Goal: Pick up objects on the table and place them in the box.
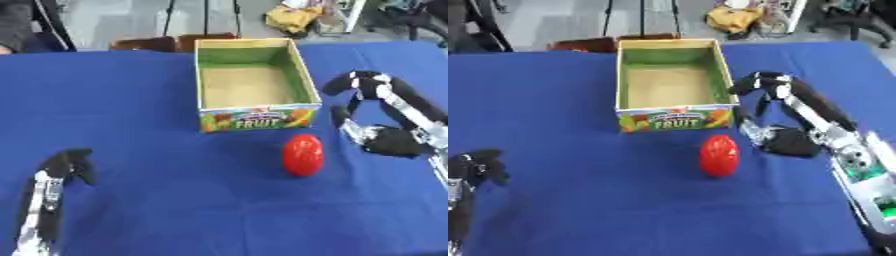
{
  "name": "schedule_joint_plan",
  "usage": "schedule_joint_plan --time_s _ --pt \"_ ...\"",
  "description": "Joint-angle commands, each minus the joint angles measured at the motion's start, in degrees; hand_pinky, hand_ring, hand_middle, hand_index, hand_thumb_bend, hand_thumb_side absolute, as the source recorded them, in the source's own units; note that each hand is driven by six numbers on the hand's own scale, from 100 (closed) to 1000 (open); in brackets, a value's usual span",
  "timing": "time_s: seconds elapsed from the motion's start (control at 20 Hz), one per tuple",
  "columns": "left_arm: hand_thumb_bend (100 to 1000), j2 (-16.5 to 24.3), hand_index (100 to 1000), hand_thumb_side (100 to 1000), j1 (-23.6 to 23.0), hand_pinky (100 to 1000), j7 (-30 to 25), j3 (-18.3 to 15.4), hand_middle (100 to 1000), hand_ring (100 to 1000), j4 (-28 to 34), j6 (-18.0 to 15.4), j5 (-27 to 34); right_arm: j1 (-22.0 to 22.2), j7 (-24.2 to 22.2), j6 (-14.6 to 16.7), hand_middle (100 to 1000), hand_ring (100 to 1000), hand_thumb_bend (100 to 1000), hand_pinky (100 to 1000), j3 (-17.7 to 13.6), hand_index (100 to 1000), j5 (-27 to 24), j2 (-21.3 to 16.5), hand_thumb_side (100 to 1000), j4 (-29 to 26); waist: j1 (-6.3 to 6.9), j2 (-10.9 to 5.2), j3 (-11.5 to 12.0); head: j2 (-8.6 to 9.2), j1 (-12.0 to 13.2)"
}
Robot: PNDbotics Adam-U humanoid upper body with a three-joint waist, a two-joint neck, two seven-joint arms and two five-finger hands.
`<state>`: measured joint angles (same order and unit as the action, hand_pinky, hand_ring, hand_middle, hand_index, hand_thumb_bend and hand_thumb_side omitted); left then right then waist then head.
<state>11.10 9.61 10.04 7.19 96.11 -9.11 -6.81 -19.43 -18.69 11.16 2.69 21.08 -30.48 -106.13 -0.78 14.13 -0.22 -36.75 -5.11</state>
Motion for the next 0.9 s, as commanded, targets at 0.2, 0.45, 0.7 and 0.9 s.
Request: schedule_joint_plan --time_s 0.2,0.45,0.7,0.9 --pt "625 0.27 684 982 0.27 559 0.13 -0.07 464 383 0.67 -0.09 0.1 -0.79 -3.37 0.85 797 812 100 549 0.38 858 -0.57 -1.81 649 -0.29 -0.19 -1.05 0.04 -0.37 -0.15" --pt "625 0.27 684 982 0.27 559 0.1 -0.05 464 383 0.59 -0.12 0.08 -1.1 -7.04 1.18 810 823 100 565 0.88 871 -0.26 -2.17 649 0.33 -0.31 -1.05 0.09 -0.33 -0.15" --pt "624 0.28 684 982 0.29 559 0.03 0.03 464 384 0.55 -0.13 0.09 -1.71 -8.35 1.31 822 835 132 583 1.73 886 -0.07 -2.78 697 1.27 -0.38 -1.08 0.33 -0.34 -0.33" --pt "624 0.32 684 982 0.25 560 -0.03 0.06 464 384 0.51 -0.13 0.16 -3.5 -10.49 1.5 823 835 184 584 3.32 887 -0.03 -3.47 713 3.55 -0.37 -1.16 0.45 -0.38 -0.42"
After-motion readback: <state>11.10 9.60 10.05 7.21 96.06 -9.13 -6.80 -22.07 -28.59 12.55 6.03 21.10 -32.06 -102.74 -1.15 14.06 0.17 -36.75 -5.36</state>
